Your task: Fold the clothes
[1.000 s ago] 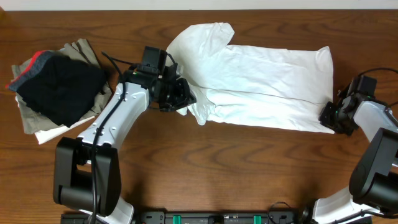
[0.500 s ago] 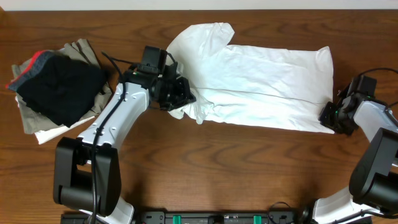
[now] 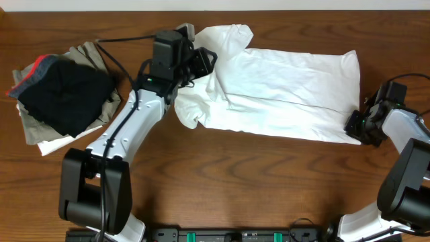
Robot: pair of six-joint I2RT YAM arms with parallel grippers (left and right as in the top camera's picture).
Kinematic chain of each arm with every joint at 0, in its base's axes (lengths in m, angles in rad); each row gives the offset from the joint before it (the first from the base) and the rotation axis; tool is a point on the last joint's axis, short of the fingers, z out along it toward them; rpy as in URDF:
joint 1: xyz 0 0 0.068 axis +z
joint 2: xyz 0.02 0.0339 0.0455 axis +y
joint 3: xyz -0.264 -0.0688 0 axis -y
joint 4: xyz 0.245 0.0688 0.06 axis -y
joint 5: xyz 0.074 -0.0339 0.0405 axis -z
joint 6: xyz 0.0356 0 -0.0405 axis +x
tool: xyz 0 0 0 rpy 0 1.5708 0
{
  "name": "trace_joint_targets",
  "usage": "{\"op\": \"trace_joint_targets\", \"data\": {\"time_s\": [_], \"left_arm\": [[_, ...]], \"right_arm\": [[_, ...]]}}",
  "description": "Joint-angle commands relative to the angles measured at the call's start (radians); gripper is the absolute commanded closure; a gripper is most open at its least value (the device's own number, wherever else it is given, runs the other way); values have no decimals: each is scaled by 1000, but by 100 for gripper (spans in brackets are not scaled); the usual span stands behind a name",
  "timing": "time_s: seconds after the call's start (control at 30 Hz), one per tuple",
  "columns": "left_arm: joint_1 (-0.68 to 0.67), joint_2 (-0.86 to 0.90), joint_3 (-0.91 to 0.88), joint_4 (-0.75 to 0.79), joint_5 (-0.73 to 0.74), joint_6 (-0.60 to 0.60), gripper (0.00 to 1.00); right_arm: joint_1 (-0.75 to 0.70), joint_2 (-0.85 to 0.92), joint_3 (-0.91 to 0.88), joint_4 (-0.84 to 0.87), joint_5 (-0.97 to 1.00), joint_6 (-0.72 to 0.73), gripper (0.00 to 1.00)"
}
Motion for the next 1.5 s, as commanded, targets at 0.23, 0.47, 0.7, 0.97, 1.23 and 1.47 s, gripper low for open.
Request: {"op": "trace_joint_targets", "data": {"time_s": [0.23, 0.47, 0.7, 0.97, 1.23, 1.47], "left_arm": [[-19, -19, 13, -517, -47, 131, 75], [14, -20, 13, -889, -136, 158, 90], [16, -19, -28, -849, -232, 161, 90], [15, -19, -145, -595, -151, 116, 64], [14, -19, -220, -486, -150, 91, 51], [14, -19, -257, -349, -151, 92, 51]], "right_arm": [[-3, 1, -19, -12, -10, -7, 77], [-3, 1, -19, -15, -10, -7, 76], [-3, 1, -19, -16, -11, -7, 76], [-3, 1, -19, -19, -10, -7, 76], [-3, 1, -19, -19, -10, -7, 76], [-3, 1, -19, -20, -11, -7, 76]]}}
